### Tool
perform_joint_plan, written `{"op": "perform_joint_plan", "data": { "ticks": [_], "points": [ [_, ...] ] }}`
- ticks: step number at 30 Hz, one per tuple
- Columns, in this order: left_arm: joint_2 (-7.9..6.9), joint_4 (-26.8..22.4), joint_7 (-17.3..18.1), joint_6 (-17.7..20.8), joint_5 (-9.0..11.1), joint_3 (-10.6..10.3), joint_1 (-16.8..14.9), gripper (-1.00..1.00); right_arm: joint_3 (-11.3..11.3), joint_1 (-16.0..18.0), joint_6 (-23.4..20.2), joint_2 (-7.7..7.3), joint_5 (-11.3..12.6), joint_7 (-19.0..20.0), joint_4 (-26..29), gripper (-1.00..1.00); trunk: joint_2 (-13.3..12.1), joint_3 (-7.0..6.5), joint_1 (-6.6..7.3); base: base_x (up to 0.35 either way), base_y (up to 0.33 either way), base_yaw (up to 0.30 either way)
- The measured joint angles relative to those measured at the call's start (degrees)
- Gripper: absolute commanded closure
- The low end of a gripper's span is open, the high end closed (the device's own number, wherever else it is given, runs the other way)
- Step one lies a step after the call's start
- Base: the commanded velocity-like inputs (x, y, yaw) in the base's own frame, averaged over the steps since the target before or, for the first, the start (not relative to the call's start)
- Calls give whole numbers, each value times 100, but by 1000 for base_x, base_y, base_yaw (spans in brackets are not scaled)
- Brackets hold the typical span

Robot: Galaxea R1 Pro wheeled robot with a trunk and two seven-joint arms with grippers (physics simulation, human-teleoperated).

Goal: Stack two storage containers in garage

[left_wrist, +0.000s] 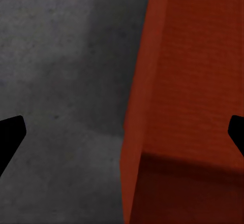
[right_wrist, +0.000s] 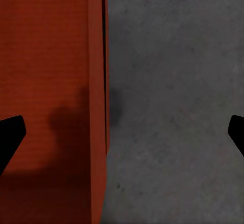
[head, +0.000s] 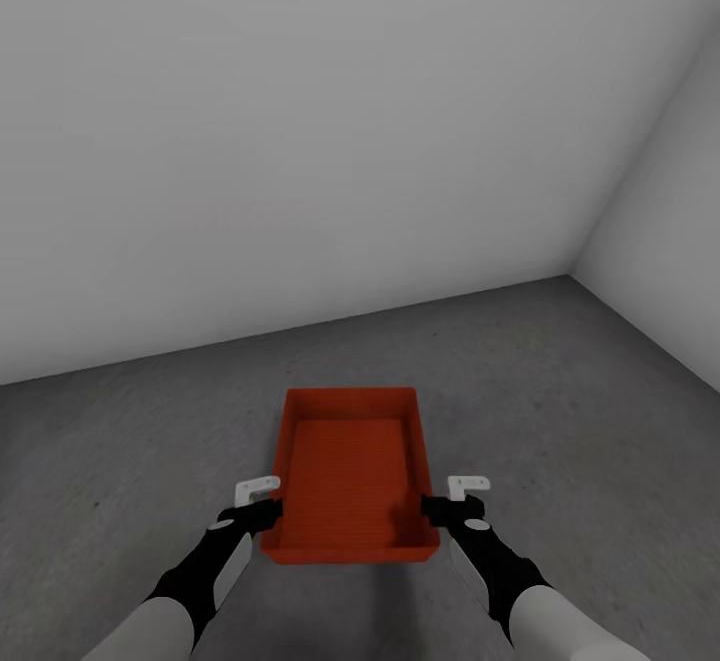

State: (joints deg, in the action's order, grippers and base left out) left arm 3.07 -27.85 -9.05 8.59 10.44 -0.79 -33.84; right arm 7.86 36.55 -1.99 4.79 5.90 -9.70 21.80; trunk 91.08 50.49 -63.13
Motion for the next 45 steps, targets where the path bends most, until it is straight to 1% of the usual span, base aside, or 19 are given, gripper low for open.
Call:
{"op": "perform_joint_plan", "data": {
  "ticks": [45],
  "points": [
    [-8, -40, 1, 0, 1, 12, 0, -100, 16, 3, -8, 9, -17, -16, 0, -100, -1804, -808, 988, 0, 0, 0]
  ]
}}
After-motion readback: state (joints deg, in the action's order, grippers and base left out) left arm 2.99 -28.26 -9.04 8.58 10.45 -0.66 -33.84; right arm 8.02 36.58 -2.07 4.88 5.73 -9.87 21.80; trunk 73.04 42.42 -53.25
